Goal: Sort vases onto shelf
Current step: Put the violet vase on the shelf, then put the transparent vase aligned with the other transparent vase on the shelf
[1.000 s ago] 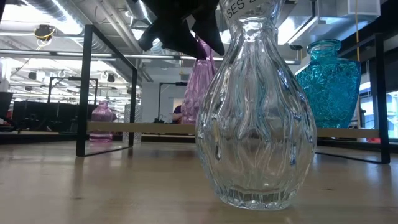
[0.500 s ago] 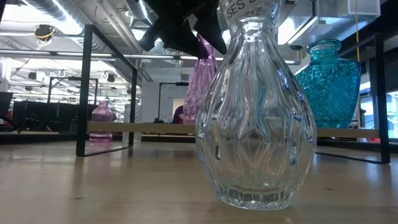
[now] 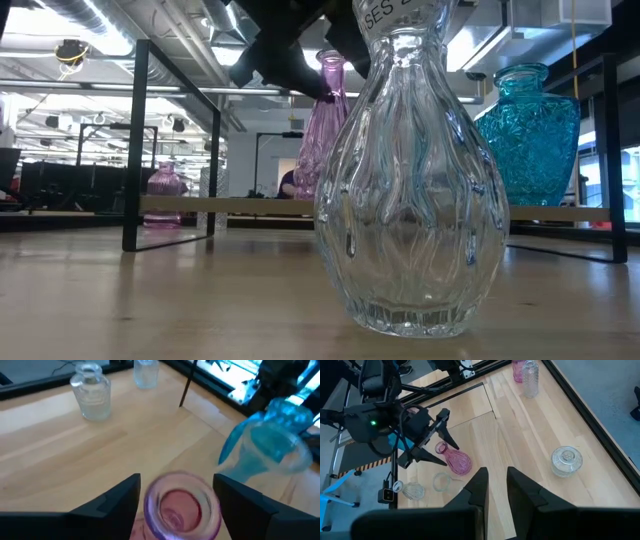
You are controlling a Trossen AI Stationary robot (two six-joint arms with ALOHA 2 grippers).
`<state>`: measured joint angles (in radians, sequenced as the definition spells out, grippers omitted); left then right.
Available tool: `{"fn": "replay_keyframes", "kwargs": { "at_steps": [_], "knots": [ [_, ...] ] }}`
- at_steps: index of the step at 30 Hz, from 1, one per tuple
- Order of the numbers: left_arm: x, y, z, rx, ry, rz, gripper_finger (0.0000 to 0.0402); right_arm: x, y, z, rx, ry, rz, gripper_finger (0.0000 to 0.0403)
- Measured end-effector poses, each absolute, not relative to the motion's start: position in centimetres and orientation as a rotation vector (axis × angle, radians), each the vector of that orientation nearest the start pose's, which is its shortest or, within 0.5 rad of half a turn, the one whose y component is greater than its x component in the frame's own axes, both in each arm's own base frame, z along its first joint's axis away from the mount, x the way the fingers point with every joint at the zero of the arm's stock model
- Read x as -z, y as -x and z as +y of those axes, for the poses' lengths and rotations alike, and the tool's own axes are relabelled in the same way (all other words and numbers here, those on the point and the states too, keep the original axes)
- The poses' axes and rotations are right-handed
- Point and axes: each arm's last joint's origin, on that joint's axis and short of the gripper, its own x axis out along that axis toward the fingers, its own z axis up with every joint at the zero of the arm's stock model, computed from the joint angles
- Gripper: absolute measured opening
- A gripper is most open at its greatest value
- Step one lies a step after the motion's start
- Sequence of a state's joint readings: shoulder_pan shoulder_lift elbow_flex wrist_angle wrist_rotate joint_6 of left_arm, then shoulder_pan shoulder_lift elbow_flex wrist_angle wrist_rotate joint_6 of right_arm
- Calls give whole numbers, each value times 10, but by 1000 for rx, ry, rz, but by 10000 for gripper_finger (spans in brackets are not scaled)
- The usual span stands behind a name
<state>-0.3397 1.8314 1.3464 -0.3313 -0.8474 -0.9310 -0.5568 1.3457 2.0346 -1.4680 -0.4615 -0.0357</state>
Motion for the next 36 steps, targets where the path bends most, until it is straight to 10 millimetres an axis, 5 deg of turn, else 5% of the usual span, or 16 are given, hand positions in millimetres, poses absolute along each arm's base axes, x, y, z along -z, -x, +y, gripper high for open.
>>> {"fn": "replay_keyframes", "kwargs": {
  "at_steps": [9,16,25,36],
  "knots": [
    [-269,-364,-104,-738,414,307,238,-497,-159,-84,77,-346,680,50],
    [-322,-328,-81,-898,369,137,228,-497,-159,-84,76,-347,679,50],
    [-373,-265,20,-1160,393,137,207,-500,-161,-85,75,-332,647,50],
    [-355,-214,155,-1231,590,526,189,-512,-172,-92,91,-281,498,50]
  ]
}}
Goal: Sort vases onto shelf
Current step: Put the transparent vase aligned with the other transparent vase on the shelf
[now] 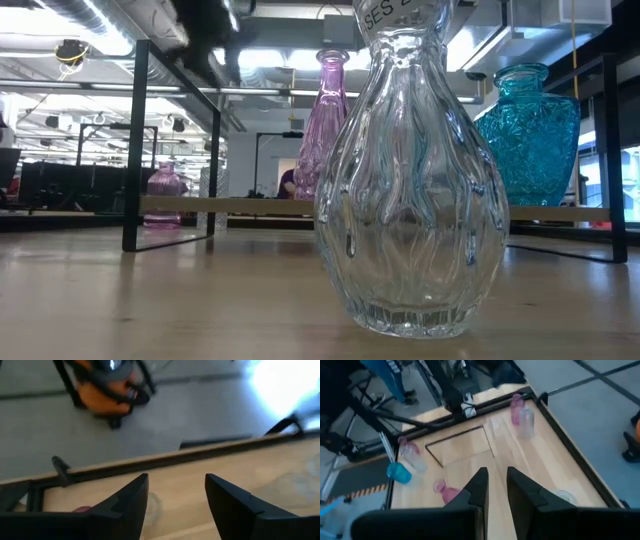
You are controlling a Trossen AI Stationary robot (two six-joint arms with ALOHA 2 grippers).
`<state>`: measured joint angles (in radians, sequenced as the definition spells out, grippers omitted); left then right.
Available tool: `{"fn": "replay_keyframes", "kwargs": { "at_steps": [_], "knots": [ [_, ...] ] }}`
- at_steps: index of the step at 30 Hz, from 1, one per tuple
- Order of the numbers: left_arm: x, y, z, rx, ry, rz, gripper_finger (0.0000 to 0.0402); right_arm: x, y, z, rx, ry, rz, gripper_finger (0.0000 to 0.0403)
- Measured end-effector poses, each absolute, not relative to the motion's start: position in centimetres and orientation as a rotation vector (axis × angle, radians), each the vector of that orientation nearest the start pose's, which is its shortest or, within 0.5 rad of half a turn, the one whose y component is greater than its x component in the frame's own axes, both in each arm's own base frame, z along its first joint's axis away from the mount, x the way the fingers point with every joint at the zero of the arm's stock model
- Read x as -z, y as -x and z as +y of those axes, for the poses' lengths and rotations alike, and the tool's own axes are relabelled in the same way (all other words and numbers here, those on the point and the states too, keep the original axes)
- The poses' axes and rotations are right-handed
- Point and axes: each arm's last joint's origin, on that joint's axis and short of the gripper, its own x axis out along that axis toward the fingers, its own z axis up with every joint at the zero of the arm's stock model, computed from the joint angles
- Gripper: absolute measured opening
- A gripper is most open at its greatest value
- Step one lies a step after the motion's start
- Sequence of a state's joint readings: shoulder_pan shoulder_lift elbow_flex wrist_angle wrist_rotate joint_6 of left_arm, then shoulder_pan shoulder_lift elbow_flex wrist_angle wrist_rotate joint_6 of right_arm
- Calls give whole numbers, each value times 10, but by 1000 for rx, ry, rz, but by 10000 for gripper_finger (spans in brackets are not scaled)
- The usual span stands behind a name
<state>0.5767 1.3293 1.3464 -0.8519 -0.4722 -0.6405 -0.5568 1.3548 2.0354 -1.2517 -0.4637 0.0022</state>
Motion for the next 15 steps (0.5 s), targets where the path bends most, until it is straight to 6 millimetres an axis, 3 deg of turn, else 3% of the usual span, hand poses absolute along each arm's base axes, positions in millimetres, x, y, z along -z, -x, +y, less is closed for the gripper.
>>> {"fn": "replay_keyframes", "kwargs": {
  "at_steps": [7,15],
  "knots": [
    [-316,-201,212,-1111,761,762,186,-512,-180,-100,216,-294,473,50],
    [-282,-205,231,-1030,800,965,186,-507,-192,-109,255,-346,486,50]
  ]
}}
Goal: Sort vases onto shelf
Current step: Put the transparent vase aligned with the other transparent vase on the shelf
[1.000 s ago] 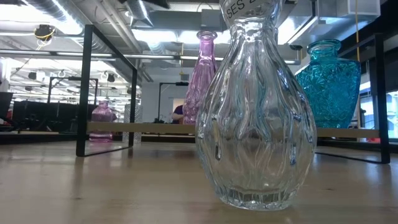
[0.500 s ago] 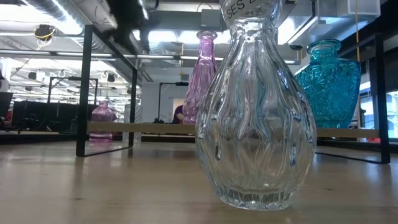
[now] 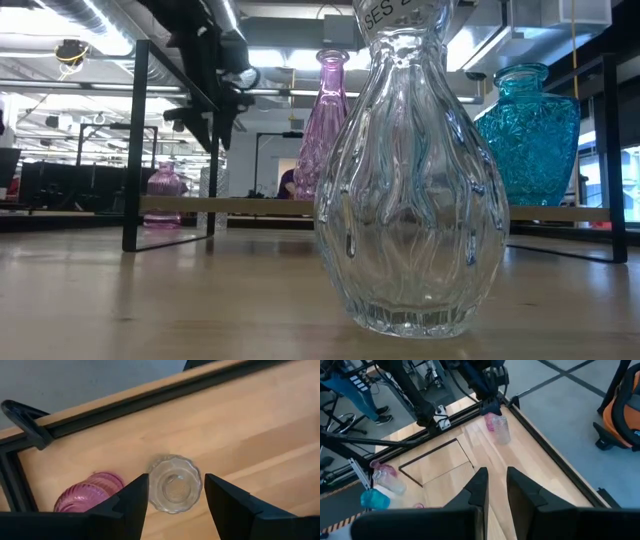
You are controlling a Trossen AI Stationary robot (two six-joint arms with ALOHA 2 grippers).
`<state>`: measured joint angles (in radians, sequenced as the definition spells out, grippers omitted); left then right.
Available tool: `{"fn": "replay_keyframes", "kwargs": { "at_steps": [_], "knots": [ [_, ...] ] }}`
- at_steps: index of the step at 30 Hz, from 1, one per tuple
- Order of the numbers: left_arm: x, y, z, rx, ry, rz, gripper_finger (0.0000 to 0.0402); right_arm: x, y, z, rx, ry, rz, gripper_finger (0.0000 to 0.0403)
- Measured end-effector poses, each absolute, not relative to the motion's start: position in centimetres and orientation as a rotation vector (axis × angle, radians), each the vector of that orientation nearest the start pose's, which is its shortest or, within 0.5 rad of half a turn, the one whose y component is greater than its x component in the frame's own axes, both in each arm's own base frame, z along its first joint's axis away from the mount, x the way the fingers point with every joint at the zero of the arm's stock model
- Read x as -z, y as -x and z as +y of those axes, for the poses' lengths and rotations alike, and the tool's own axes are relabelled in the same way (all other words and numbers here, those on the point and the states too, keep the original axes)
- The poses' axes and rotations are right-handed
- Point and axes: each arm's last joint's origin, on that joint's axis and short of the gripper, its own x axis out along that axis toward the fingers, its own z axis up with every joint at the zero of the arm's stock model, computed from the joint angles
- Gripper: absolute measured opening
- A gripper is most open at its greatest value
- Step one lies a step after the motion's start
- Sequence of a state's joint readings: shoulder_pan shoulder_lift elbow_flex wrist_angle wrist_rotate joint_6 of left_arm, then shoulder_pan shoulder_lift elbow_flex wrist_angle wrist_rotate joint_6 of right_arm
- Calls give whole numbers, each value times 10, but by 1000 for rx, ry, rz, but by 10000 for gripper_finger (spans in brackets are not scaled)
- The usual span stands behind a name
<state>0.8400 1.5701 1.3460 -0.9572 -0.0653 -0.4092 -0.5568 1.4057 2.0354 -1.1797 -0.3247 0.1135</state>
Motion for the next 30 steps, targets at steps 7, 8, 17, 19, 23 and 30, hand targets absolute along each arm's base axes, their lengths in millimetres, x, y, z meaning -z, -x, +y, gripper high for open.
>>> {"fn": "replay_keyframes", "kwargs": {
  "at_steps": [7,8,17,19,23,30],
  "knots": [
    [-261,-214,235,-1001,799,1078,186,-504,-197,-112,261,-370,494,50],
    [-259,-215,235,-997,798,1087,186,-504,-197,-112,261,-369,494,50],
    [-255,-220,235,-1011,777,1108,165,-504,-197,-112,261,-372,497,50],
    [-255,-219,234,-1002,786,1114,149,-504,-197,-112,261,-372,496,50],
    [-256,-223,228,-962,798,1117,148,-504,-197,-112,261,-372,497,50],
    [-287,-241,203,-881,757,1042,148,-504,-197,-112,260,-372,497,50]
  ]
}}
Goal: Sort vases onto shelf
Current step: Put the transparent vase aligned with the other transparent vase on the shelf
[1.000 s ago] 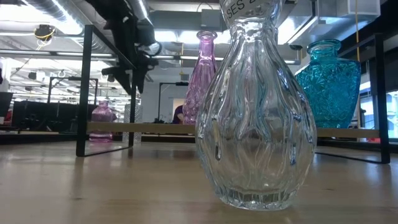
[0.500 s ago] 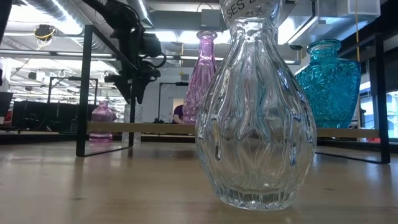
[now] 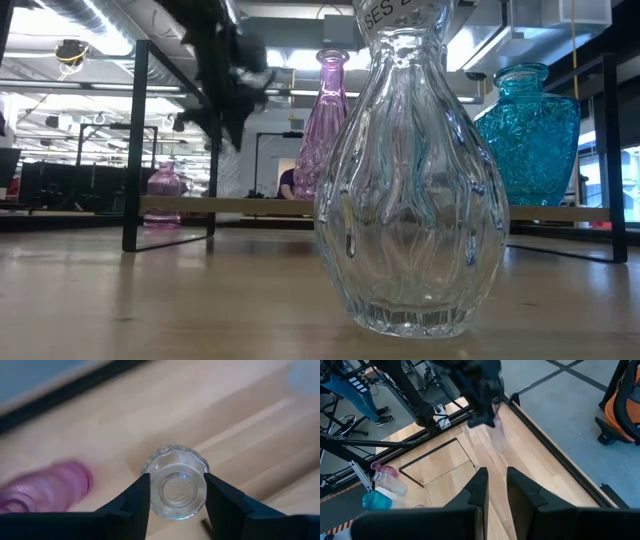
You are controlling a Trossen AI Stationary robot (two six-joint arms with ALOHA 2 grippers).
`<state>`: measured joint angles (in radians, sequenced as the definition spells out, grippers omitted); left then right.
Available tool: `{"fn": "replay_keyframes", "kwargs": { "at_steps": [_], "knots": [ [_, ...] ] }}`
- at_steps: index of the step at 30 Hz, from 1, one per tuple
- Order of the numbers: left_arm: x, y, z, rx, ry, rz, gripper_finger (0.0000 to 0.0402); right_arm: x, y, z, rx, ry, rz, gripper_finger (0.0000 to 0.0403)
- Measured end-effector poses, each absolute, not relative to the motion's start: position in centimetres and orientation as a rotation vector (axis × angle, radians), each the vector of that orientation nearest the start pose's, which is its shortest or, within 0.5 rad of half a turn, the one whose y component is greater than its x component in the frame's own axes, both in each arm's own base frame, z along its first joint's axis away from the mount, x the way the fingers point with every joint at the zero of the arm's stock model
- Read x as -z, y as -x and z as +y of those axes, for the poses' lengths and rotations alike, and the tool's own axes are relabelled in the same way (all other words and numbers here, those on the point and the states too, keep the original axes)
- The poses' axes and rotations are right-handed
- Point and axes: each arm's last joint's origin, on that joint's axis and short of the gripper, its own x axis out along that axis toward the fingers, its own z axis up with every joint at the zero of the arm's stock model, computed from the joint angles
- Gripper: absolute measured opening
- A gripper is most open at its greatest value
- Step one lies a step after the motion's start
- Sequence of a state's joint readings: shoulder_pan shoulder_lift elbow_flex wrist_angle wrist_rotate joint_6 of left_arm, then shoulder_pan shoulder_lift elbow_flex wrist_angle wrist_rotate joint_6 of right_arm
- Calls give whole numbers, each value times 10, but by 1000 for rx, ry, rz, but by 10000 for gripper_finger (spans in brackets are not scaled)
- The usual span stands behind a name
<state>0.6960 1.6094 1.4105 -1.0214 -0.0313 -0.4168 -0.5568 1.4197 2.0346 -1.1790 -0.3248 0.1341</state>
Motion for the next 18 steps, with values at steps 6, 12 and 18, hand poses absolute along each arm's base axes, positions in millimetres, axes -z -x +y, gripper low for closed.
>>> {"fn": "replay_keyframes", "kwargs": {
  "at_steps": [6,12,18],
  "knots": [
    [-343,-269,182,-725,631,892,148,-504,-197,-112,259,-366,499,50],
    [-379,-306,143,-467,442,849,148,-500,-195,-110,258,-376,539,50],
    [-395,-343,106,-217,222,875,148,-496,-185,-105,281,-382,618,50]
  ]
}}
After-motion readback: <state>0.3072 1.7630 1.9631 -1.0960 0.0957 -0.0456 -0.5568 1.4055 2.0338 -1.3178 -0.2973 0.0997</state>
